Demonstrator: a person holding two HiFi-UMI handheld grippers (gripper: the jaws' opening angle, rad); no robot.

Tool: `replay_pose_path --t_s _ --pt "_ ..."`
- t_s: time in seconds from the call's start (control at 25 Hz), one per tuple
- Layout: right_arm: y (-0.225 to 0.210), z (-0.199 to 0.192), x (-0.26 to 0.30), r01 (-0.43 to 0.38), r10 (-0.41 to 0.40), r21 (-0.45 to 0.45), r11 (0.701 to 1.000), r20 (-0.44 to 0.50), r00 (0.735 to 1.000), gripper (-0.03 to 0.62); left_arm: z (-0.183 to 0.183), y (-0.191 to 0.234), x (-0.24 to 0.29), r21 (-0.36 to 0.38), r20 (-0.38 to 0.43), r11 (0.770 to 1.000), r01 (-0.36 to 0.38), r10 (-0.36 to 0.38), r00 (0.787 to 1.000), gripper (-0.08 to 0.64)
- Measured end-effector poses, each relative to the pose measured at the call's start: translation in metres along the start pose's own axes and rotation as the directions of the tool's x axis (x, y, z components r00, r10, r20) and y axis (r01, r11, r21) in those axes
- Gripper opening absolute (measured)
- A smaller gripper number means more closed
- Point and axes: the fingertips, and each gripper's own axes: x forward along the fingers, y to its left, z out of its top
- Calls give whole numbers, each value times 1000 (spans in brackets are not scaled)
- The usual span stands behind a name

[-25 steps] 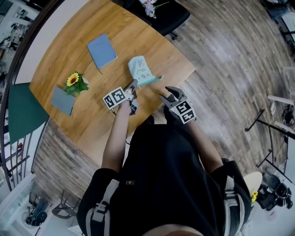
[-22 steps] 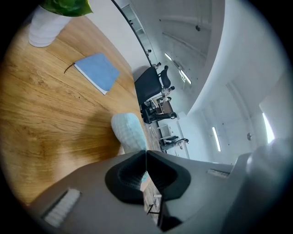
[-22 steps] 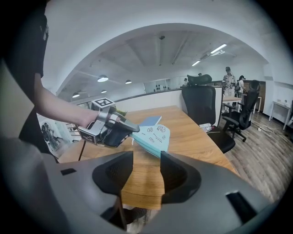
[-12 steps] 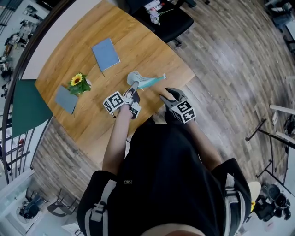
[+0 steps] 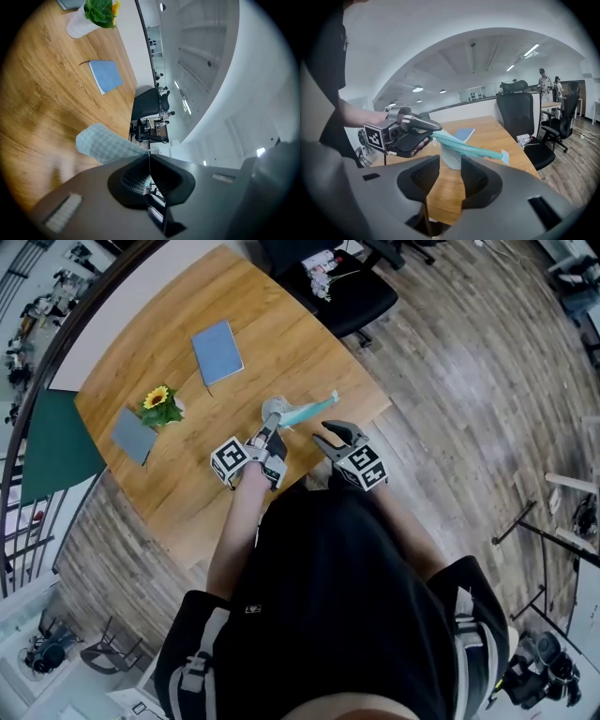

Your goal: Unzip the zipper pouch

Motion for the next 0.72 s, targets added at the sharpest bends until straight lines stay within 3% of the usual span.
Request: replay_pose_path --t_s 0.2,0.6,0.72 --pt "6 3 2 -70 69 -55 996 -11 998 126 0 -13 1 -44 70 999 28 -25 997 9" --pt "22 42 7 -179 187 -152 972 38 982 100 -9 -37 4 -69 132 994 79 -69 989 9" --pt "27 45 7 -209 217 -175 962 28 976 73 -10 -44 5 -48 147 994 102 -94 985 8"
